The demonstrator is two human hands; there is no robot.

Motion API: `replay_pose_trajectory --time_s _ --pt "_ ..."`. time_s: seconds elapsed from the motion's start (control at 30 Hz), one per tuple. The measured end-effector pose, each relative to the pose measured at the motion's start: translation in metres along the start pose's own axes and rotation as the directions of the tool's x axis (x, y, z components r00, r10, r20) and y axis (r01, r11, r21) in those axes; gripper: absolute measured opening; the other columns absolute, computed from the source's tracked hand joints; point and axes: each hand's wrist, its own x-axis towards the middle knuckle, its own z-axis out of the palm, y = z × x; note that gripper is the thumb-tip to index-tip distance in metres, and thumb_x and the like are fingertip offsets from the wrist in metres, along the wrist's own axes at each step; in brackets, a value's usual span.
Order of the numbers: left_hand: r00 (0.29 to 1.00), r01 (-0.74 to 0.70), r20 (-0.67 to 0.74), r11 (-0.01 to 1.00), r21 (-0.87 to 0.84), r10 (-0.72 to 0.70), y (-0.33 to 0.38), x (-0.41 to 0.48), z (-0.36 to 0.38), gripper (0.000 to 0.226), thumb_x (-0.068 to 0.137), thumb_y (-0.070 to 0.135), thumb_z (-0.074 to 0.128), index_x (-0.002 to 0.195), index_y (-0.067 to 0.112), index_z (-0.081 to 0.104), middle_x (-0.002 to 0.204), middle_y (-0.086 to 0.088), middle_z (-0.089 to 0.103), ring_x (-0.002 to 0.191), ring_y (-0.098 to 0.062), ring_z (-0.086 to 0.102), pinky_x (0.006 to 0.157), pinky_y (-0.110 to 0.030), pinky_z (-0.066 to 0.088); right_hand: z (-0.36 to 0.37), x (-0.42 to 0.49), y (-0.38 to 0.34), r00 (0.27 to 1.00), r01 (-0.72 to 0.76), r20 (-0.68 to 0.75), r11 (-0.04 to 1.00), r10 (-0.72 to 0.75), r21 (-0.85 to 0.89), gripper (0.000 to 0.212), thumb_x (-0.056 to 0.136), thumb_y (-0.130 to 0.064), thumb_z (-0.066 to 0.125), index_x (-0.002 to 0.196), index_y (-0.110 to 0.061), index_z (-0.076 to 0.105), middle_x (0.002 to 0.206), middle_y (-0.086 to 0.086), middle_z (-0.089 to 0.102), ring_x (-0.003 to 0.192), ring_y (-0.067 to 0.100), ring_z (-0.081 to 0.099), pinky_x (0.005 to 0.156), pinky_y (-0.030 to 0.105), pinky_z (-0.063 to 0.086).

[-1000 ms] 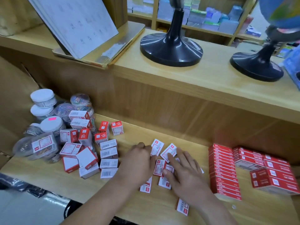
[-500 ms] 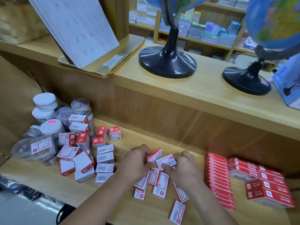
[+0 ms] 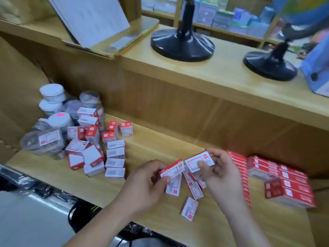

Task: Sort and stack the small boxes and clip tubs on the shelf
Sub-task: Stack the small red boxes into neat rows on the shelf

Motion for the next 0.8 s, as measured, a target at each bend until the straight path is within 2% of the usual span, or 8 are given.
replay_pose_trajectory --time_s 0.1,0.23,0.33,0.43,0.5,0.57,0.67,0.8 --pt "0.989 -0.070 0.132 0.997 0.036 0.064 0.009 -0.013 0.027 0.019 0.085 0.029 0.076 0.099 0.035 0.066 0.078 0.021 0.062 0.066 -0.001 0.056 0.063 -0.022 0.045 -0.037 -0.037 0.007 0.997 -0.025 -0.072 0.994 0.032 0.105 0.016 0.088 0.006 0.068 0.096 -0.007 0.064 0.085 0.012 0.074 0.077 0.029 0.071 0.072 0.038 0.057" --pt "0.942 -0.161 0.312 0.982 0.103 0.122 0.025 -0.025 0.067 0.025 0.082 0.026 0.080 0.090 0.037 0.059 0.073 0.024 0.058 0.063 0.001 0.054 0.060 -0.015 0.040 -0.081 -0.079 0.027 0.995 -0.076 -0.057 0.994 0.081 0.072 0.011 0.086 0.008 0.068 0.090 -0.002 0.063 0.080 0.003 0.077 0.070 0.008 0.068 0.065 0.015 0.049" --pt "0.917 -0.256 0.361 0.946 0.199 0.172 0.033 -0.032 0.093 0.026 0.081 0.032 0.079 0.095 0.037 0.058 0.070 0.031 0.054 0.066 0.008 0.051 0.060 -0.013 0.038 -0.106 -0.098 0.055 0.994 -0.097 -0.061 0.995 0.095 -0.020 0.013 0.085 0.004 0.073 0.091 -0.007 0.070 0.086 0.004 0.077 0.079 0.013 0.070 0.073 0.022 0.052" --pt "0.905 -0.356 0.344 0.889 0.288 0.251 0.035 -0.033 0.114 0.025 0.078 0.035 0.078 0.094 0.035 0.058 0.071 0.030 0.048 0.069 0.004 0.052 0.060 -0.012 0.034 -0.114 -0.103 0.083 0.991 -0.049 -0.133 0.976 0.021 -0.210 0.024 0.079 -0.004 0.081 0.093 -0.023 0.076 0.091 -0.002 0.066 0.083 0.010 0.067 0.080 0.028 0.053" --pt "0.915 -0.369 0.298 0.867 0.336 0.274 0.033 -0.032 0.126 0.021 0.079 0.036 0.073 0.095 0.034 0.061 0.076 0.022 0.056 0.072 -0.005 0.058 0.061 -0.021 0.041 -0.117 -0.097 0.094 0.983 0.002 -0.171 0.925 -0.072 -0.381 0.037 0.078 -0.013 0.085 0.101 -0.039 0.073 0.090 -0.014 0.053 0.084 0.005 0.061 0.079 0.024 0.051" --pt "0.926 -0.365 0.244 0.850 0.379 0.289 0.031 -0.030 0.135 0.019 0.080 0.040 0.065 0.098 0.033 0.065 0.080 0.017 0.064 0.074 -0.009 0.061 0.062 -0.026 0.049 -0.122 -0.088 0.097 0.980 0.027 -0.158 0.862 -0.123 -0.506 0.035 0.079 -0.024 0.082 0.105 -0.044 0.069 0.086 -0.019 0.048 0.080 0.003 0.058 0.074 0.029 0.052" --pt "0.930 -0.364 0.217 0.835 0.413 0.298 0.030 -0.025 0.142 0.018 0.082 0.040 0.063 0.098 0.034 0.064 0.084 0.016 0.067 0.076 -0.012 0.064 0.064 -0.032 0.054 -0.126 -0.080 0.099 0.986 0.017 -0.133 0.857 -0.099 -0.515 0.032 0.081 -0.027 0.077 0.104 -0.045 0.066 0.084 -0.018 0.057 0.078 0.008 0.063 0.070 0.040 0.056" --pt "0.952 -0.303 0.178 0.836 0.457 0.248 0.033 -0.019 0.151 0.028 0.077 0.040 0.073 0.099 0.038 0.057 0.078 0.020 0.065 0.072 -0.007 0.063 0.058 -0.028 0.051 -0.127 -0.074 0.102 0.987 -0.014 -0.149 0.883 -0.063 -0.468 0.041 0.076 -0.016 0.081 0.099 -0.046 0.066 0.079 -0.019 0.067 0.074 0.006 0.065 0.071 0.037 0.057"
